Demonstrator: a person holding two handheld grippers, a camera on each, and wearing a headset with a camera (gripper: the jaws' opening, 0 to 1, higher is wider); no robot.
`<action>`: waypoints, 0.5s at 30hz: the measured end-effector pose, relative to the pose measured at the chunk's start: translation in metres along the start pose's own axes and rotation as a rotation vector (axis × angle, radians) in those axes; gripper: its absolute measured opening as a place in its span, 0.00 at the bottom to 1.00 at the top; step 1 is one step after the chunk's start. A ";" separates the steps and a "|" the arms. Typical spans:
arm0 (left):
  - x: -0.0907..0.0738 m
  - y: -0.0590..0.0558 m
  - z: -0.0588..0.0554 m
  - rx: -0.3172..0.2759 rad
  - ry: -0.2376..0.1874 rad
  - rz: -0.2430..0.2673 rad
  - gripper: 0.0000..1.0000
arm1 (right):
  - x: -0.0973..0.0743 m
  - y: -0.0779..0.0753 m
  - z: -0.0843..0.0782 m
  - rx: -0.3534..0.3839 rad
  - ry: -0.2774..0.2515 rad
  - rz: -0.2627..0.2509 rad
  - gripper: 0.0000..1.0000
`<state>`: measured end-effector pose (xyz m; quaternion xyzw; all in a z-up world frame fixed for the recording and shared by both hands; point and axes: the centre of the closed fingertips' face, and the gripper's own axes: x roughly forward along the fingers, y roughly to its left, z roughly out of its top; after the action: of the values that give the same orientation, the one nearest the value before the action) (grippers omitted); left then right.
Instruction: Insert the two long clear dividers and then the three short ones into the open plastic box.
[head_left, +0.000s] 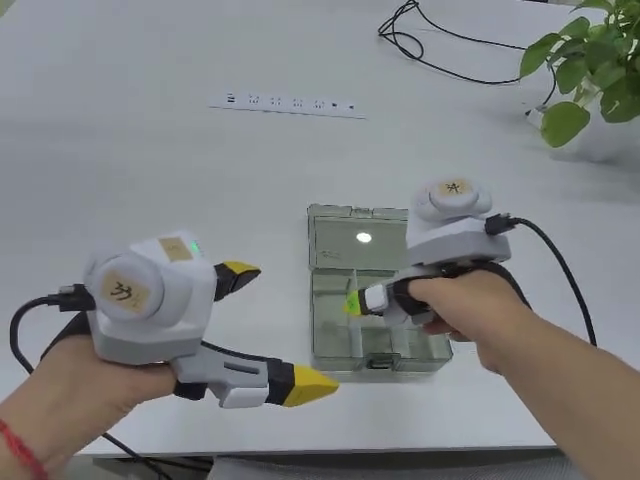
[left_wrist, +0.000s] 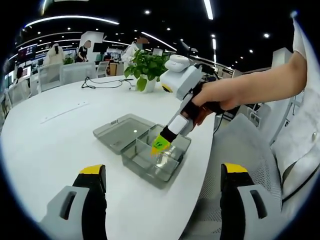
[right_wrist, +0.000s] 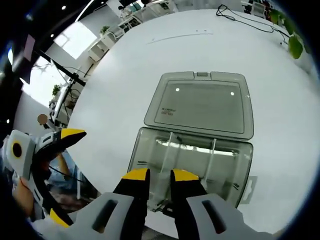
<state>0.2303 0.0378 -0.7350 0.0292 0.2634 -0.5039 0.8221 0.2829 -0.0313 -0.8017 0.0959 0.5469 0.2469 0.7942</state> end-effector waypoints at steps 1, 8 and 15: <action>-0.001 0.000 0.001 -0.002 -0.001 0.005 0.97 | -0.002 0.001 0.002 0.004 -0.009 0.010 0.18; -0.006 -0.001 0.006 -0.006 -0.003 0.041 0.97 | -0.028 0.004 0.020 -0.010 -0.092 0.081 0.21; -0.006 -0.006 0.009 -0.011 -0.010 0.067 0.98 | -0.067 0.004 0.029 -0.103 -0.152 0.130 0.26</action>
<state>0.2268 0.0367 -0.7230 0.0307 0.2608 -0.4748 0.8400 0.2896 -0.0577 -0.7339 0.1084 0.4644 0.3176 0.8196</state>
